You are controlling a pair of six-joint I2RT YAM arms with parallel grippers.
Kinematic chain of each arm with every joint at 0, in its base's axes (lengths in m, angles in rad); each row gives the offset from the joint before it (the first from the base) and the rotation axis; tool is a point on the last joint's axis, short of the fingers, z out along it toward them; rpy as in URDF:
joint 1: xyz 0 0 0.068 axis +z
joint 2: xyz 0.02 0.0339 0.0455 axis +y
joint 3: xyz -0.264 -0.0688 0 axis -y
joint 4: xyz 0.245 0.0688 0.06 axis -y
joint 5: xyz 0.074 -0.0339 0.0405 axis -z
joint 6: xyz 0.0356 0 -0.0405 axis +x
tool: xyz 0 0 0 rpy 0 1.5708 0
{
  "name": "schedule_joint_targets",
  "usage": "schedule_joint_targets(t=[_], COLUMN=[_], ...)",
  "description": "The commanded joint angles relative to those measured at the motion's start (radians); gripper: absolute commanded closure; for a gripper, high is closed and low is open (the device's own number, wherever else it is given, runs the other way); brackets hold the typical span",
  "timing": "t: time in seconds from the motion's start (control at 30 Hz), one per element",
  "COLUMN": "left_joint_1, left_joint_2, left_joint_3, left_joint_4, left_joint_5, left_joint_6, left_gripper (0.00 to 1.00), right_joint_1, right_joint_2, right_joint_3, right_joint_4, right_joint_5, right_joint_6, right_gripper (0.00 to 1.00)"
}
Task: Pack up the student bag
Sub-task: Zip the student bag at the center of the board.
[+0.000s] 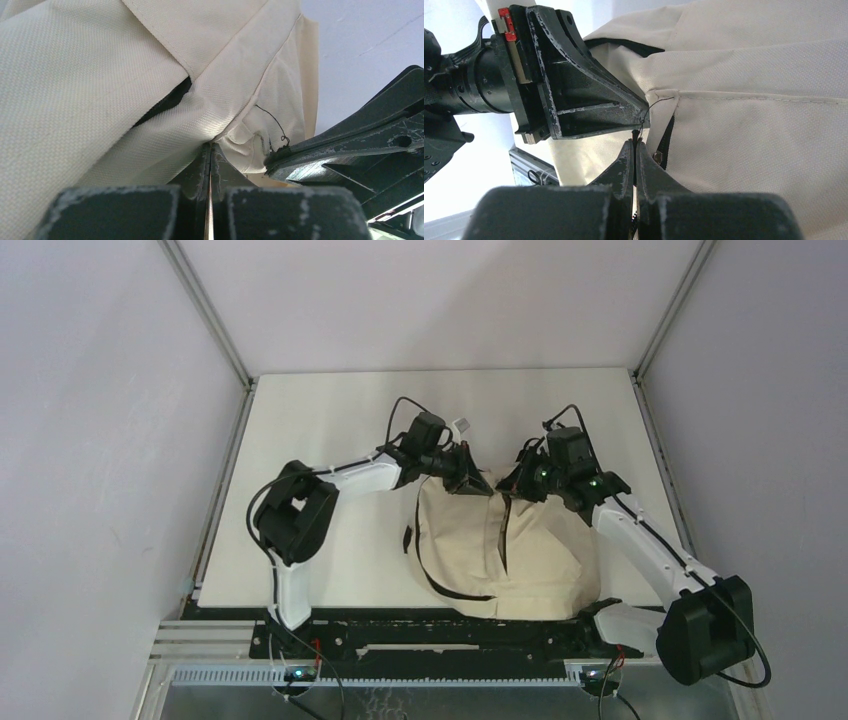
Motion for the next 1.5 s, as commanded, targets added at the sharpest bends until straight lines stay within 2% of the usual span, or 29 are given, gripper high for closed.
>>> schedule_joint_targets(t=[0.0,0.13,0.2,0.37,0.43,0.5,0.63,0.73,0.8,0.83,0.93,1.3,1.47], left_joint_1=[0.003,0.015,0.023,0.034,0.034,0.036,0.036,0.036,0.036,0.032,0.008,-0.041,-0.052], left_joint_2=[-0.019,-0.096,-0.13,-0.158,-0.147,-0.111,-0.031,-0.038,-0.046,-0.061,-0.089,-0.013,0.048], left_joint_3=[0.006,-0.013,0.0,0.074,0.117,0.22,0.404,0.41,0.403,0.383,0.333,0.367,0.435], left_joint_4=[0.068,0.048,-0.008,-0.126,-0.154,-0.229,-0.502,-0.518,-0.516,-0.505,-0.47,-0.541,-0.542], left_joint_5=[-0.042,-0.076,-0.103,-0.128,-0.108,-0.061,-0.045,-0.072,-0.027,0.002,-0.025,0.071,0.071], left_joint_6=[-0.014,0.023,0.057,0.172,0.238,0.377,0.75,0.932,1.047,1.111,1.268,1.527,1.52], left_gripper=[1.0,1.0,0.95,0.52,0.4,0.32,0.3,0.3,0.29,0.29,0.29,0.3,0.3], right_joint_1=[0.0,-0.008,-0.012,-0.024,-0.029,-0.034,-0.039,-0.043,-0.044,-0.044,-0.046,-0.053,-0.059], right_joint_2=[-0.056,-0.062,-0.06,-0.059,-0.06,-0.06,-0.059,-0.059,-0.06,-0.06,-0.059,-0.05,-0.047], right_joint_3=[-0.018,-0.021,-0.021,-0.02,-0.02,-0.021,-0.02,-0.02,-0.02,-0.02,-0.02,-0.02,-0.02], right_joint_4=[-0.048,-0.05,-0.048,-0.046,-0.045,-0.046,-0.045,-0.045,-0.042,-0.039,-0.036,-0.03,-0.028], right_joint_5=[-0.031,-0.028,-0.029,-0.039,-0.042,-0.048,-0.06,-0.067,-0.072,-0.074,-0.081,-0.102,-0.111], right_joint_6=[-0.026,-0.034,-0.038,-0.049,-0.052,-0.057,-0.068,-0.068,-0.065,-0.063,-0.062,-0.061,-0.061], right_gripper=[1.0,1.0,1.0,1.0,1.0,1.0,1.0,1.0,1.0,1.0,1.0,1.0,1.0])
